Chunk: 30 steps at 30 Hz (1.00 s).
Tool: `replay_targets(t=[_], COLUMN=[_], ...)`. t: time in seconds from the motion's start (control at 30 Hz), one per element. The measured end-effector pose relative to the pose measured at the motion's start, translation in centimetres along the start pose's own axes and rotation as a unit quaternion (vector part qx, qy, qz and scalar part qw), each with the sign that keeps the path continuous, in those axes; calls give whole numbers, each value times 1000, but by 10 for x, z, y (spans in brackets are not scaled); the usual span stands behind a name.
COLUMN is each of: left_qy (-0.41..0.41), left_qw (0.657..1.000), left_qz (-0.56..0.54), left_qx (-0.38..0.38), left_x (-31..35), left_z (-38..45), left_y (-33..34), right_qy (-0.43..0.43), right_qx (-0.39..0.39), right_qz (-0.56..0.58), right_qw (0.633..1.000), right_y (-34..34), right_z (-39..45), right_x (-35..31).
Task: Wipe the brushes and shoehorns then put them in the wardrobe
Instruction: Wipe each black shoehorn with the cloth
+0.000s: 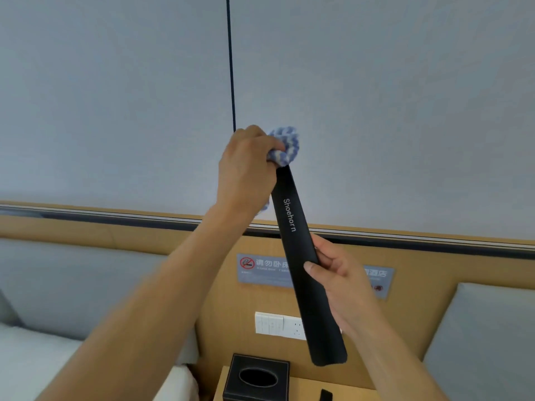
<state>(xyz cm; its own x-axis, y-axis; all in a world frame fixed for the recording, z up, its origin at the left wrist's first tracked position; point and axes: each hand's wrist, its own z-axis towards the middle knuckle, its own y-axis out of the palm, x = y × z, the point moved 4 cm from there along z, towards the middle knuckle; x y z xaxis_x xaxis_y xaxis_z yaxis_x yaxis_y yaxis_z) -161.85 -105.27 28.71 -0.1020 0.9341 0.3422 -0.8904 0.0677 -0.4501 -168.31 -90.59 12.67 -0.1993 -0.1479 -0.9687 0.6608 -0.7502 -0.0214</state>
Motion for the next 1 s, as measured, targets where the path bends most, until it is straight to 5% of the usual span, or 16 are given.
replay_targets(t=[0.23, 0.47, 0.73, 0.87, 1.0], left_qy=[23, 89, 174, 213, 249], left_qw=[998, 996, 984, 974, 959], left_qz=[43, 10, 46, 39, 42], left_qx=[32, -26, -17, -68, -130], left_x=[19, 42, 37, 23, 14], left_z=[7, -69, -102, -105, -117], left_y=[15, 53, 61, 64, 66], right_qy=[-26, -12, 6, 33, 97], right_qx=[33, 117, -17, -95, -85], right_qz=[43, 212, 318, 388, 455], right_qw=[998, 970, 948, 916, 881], right_y=[0, -8, -14, -16, -21], right_z=[11, 16, 13, 9, 11], right_x=[-8, -4, 18, 22, 31])
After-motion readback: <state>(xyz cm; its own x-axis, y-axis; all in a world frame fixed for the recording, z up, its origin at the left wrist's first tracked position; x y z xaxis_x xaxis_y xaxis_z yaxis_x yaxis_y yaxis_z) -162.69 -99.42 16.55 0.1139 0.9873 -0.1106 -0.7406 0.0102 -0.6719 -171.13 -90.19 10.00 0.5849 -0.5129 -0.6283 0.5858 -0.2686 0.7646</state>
